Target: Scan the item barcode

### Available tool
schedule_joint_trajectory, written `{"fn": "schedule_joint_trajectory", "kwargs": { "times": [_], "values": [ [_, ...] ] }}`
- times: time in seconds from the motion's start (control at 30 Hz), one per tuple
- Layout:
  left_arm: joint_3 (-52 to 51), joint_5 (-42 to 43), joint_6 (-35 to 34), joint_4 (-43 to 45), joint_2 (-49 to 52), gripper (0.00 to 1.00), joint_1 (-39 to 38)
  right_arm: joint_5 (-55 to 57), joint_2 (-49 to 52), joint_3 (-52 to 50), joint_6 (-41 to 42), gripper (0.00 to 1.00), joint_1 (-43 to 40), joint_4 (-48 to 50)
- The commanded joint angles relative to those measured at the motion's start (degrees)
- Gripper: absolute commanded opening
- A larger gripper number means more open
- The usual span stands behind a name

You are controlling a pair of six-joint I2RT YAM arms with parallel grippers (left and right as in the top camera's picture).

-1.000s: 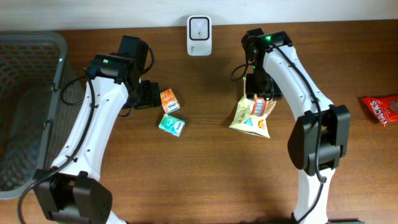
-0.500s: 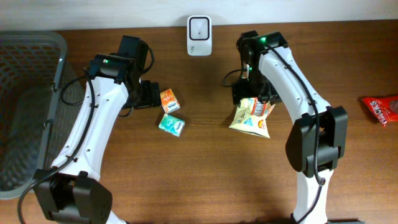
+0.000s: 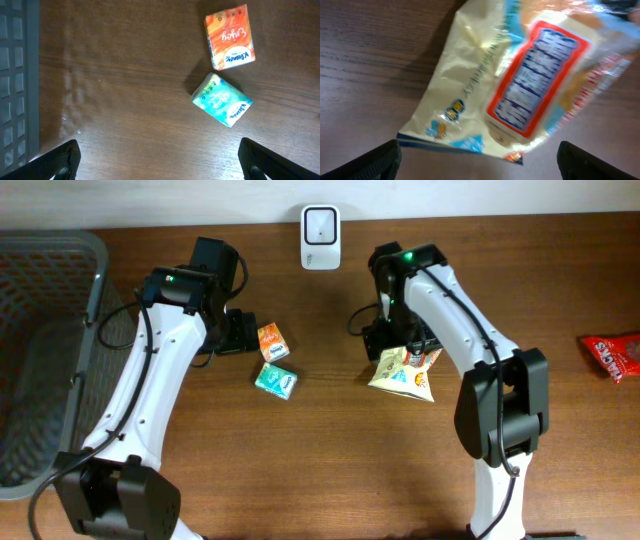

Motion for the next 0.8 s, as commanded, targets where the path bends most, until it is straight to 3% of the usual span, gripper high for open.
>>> {"fn": "schedule_joint_trajectory", "kwargs": {
  "times": [0.0,0.27,0.47,0.63,0.77],
  "values": [
    [0.26,-0.57,-0.74,0.04,0.11,0.99,0.20,-0.04,-0.79,-2.34,-0.35,0.99,0.44,1.31],
    [0.26,-0.57,-0.74,0.04,0.11,0.99,0.20,-0.26,-0.79,-8.20,1.11,0.99,0.61,-2.89],
    [0.26,-0.57,-0.74,0.04,0.11,0.99,0.20,2.56,-0.79,-15.30,1.46,0.99,2.03,5.73],
    [0.26,-0.57,-0.74,0.04,0.11,0.99,0.20,13.25,-1.57,-11.65,9.35,0.99,4.28,1.09],
    [0.26,-0.57,-0.74,0.04,0.11,0.99,0.20,14.19,-3.50,-6.97,4.11,0.99,7.69,-2.47]
  ]
}}
